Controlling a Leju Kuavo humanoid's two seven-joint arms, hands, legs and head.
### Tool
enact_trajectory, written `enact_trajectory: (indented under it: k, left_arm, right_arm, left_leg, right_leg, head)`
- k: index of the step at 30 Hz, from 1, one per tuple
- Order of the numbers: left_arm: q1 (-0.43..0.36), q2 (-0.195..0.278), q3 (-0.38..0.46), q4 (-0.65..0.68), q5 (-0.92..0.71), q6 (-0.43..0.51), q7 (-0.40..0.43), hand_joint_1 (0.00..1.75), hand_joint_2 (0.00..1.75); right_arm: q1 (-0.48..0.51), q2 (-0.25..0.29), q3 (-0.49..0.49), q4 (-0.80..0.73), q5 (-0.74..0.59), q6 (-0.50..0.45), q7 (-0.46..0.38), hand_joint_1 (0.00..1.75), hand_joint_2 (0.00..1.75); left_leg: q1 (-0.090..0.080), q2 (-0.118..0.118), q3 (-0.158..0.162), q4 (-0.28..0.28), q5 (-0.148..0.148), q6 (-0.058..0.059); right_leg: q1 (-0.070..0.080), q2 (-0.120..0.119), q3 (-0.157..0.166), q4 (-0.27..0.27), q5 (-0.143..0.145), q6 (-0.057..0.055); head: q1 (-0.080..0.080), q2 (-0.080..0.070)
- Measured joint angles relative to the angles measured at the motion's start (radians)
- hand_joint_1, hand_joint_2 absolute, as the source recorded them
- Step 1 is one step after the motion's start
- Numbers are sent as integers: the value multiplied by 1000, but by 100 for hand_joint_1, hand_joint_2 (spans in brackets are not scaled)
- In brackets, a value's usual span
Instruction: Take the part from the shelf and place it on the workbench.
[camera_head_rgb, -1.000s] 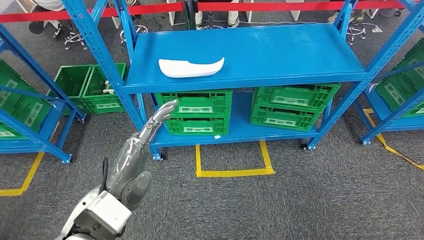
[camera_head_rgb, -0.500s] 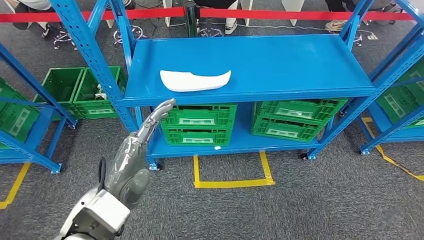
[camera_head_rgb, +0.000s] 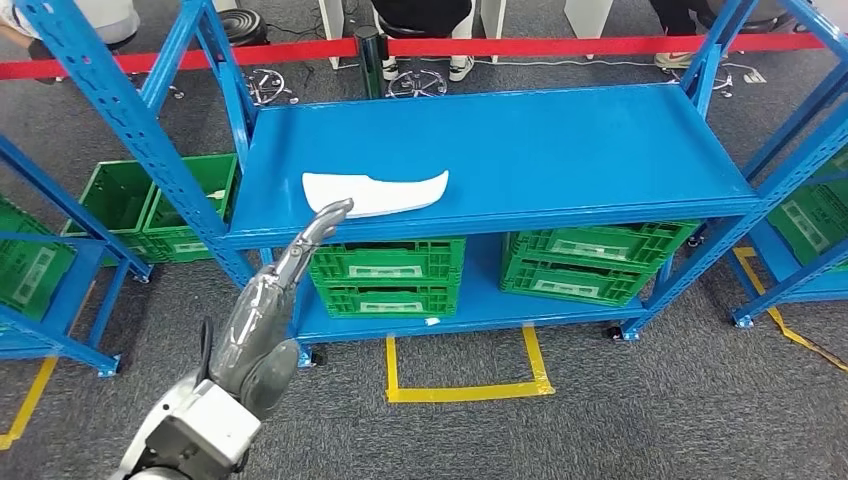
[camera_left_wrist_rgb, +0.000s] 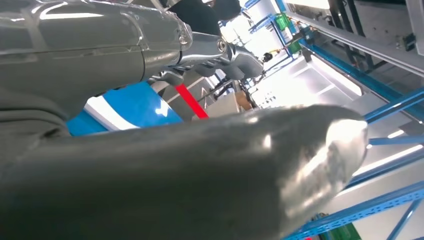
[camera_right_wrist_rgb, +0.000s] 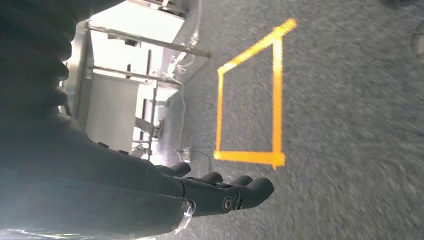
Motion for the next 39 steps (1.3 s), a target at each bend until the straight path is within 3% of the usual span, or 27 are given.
enact_trajectory:
  k: [2, 3, 4, 6, 7, 9, 10, 13, 15, 17, 18, 19, 20, 22, 23, 24, 27, 29, 30, 32, 33, 34, 35, 37, 39]
  left_arm:
    - [1, 0, 0, 0, 0, 1, 0, 0, 0]
    - [2, 0, 0, 0, 0, 1, 0, 0, 0]
    - [2, 0, 0, 0, 0, 1, 0, 0, 0]
    - [2, 1, 0, 0, 0, 1, 1, 0, 0]
    - [2, 1, 0, 0, 0, 1, 1, 0, 0]
    - [2, 1, 0, 0, 0, 1, 2, 0, 0]
    - [2, 2, 0, -1, 0, 1, 3, 0, 0]
    - [2, 3, 0, -3, 0, 3, 3, 0, 0]
    - [2, 2, 0, -4, 0, 3, 3, 0, 0]
    - [2, 2, -1, -5, 0, 4, 3, 0, 0]
    - [3, 2, -1, -5, 0, 4, 3, 0, 0]
    - [3, 2, -1, -5, 0, 4, 3, 0, 0]
    - [3, 2, -1, -5, 0, 4, 3, 0, 0]
    - [3, 2, -1, -5, 0, 4, 3, 0, 0]
    - [3, 2, -1, -5, 0, 4, 3, 0, 0]
    - [3, 2, -1, -5, 0, 4, 3, 0, 0]
    - [3, 3, 0, -5, 0, 4, 4, 0, 0]
    - [2, 3, 0, -6, -1, 4, 4, 0, 0]
    - [2, 3, 0, -6, -1, 4, 3, 0, 0]
    - [2, 3, 0, -5, -1, 4, 4, 0, 0]
    - [3, 3, 0, -5, -1, 4, 4, 0, 0]
    - [3, 3, 0, -5, -1, 4, 4, 0, 0]
    - [3, 4, 0, -5, -1, 4, 4, 0, 0]
    - [3, 4, 0, -5, -1, 4, 4, 0, 0]
    - [2, 4, 0, -5, -1, 4, 4, 0, 0]
  right_arm:
    - [0, -1, 0, 0, 0, 0, 0, 0, 175]
    - [1, -1, 0, 0, 0, 0, 0, 0, 175]
    - [1, -1, 0, 0, 0, 0, 0, 0, 175]
    - [1, 0, 0, 0, 0, 0, 0, 0, 175]
    - [1, 0, 0, 0, 0, 1, 0, 0, 175]
    - [0, 2, 0, 0, 0, 1, 0, 0, 175]
    - [-1, 2, 0, 0, 0, 1, 0, 0, 175]
    - [-2, 2, 0, 0, 0, 1, 0, 0, 175]
    - [-3, 2, 0, 0, 0, 2, 0, 0, 175]
    - [-1, 2, 0, 0, 0, 2, 0, 0, 175]
    - [0, 2, 0, 0, 0, 2, 0, 0, 175]
    - [1, 2, 0, 0, 0, 2, 0, 0, 175]
    - [1, 1, 0, 0, 0, 2, 0, 0, 175]
    - [0, -1, 0, 0, 0, 2, 0, 0, 175]
    - [0, -1, 0, 0, 0, 2, 0, 0, 175]
    - [-1, -2, 0, 0, 0, 2, 0, 0, 175]
    - [0, -1, 0, 0, 0, 2, 0, 0, 175]
    - [-1, -2, 0, 0, 0, 2, 0, 0, 175]
    - [-1, -2, 0, 0, 0, 2, 0, 0, 175]
    - [-1, -3, 0, 0, 0, 2, 0, 0, 175]
    - [-1, -3, 0, 0, 0, 2, 0, 0, 175]
    - [0, -3, 0, 0, 0, 2, 0, 0, 175]
    - [1, -3, 0, 0, 0, 2, 0, 0, 175]
    - [1, -2, 0, 0, 0, 3, 0, 0, 175]
    - [-1, 1, 0, 0, 0, 3, 0, 0, 175]
  left_leg:
    - [3, 1, -81, 103, -41, -8]
    - [3, 2, -111, 126, -45, -9]
    - [3, 2, -125, 118, -25, -9]
    - [1, 2, -108, 17, 72, -2]
    - [-2, 2, -95, -35, 105, 4]
    - [-8, 1, -77, -99, 127, 17]
    - [-10, 0, -76, -102, 121, 22]
    - [-3, -1, -57, -123, 144, 37]
    - [1, 1, -45, -133, 144, 43]
    - [2, 1, -42, -134, 138, 48]
    - [2, 0, -40, -134, 135, 48]
    - [2, -2, -35, -133, 131, 47]
    - [2, -4, -29, -133, 126, 45]
    - [1, -5, -14, -133, 115, 37]
    - [-1, -6, -11, -132, 110, 32]
    - [-3, -7, -9, -132, 106, 26]
    - [-2, -7, -6, -136, 100, 12]
    - [0, -2, -18, -104, 77, 1]
    - [1, 0, -42, -57, 54, -3]
    - [2, 2, -118, 73, 6, -8]
    - [3, 2, -152, 121, -1, -9]
    - [2, 2, -170, 137, 11, -8]
    - [2, 3, -169, 114, 43, -4]
    - [-1, 2, -123, -2, 125, 9]
    - [-6, 1, -79, -96, 158, 23]
  right_leg:
    - [-1, 1, 11, -3, -9, -4]
    - [-1, 1, 17, -3, -15, -4]
    - [0, 2, 25, -3, -21, -3]
    - [0, 5, 43, -4, -35, 0]
    - [0, 7, 51, -5, -40, 3]
    - [0, 9, 56, -6, -50, 12]
    - [1, 9, 58, -8, -53, 18]
    - [2, 7, 67, 0, -72, 36]
    - [0, 5, 31, 83, -117, 45]
    - [-3, 4, -44, 210, -166, 52]
    - [-4, 4, -73, 250, -169, 54]
    - [-4, 3, -85, 255, -152, 55]
    - [-5, 3, -79, 223, -115, 55]
    - [-6, 1, -34, 98, -33, 52]
    - [-6, 1, -14, 46, -11, 48]
    - [-5, 1, -1, 14, -3, 43]
    - [-3, 1, 7, -5, -9, 24]
    - [-6, 0, 18, -14, -10, 12]
    - [-7, 0, 24, -18, -11, 7]
    - [-6, 0, 32, -19, -18, 1]
    - [-5, 1, 36, -19, -22, 0]
    - [-4, 1, 42, -19, -27, 0]
    - [-3, 3, 50, -19, -33, 1]
    - [-1, 5, 67, -20, -46, 5]
    - [0, 7, 76, -21, -58, 15]
  head:
    - [-4, 0]
    - [-5, 0]
    - [-6, 0]
    - [-7, 0]
    - [-7, 0]
    - [-8, 0]
    - [-9, 0]
    - [-8, 0]
    - [-4, 0]
    - [-1, 0]
    - [-1, 0]
    - [0, 0]
    - [1, 0]
    - [3, 0]
    - [3, 0]
    - [3, 0]
    - [1, 0]
    - [-3, 0]
    - [-6, 0]
    - [-10, 0]
    - [-11, 0]
    - [-12, 0]
    - [-12, 0]
    - [-12, 0]
    - [-12, 0]
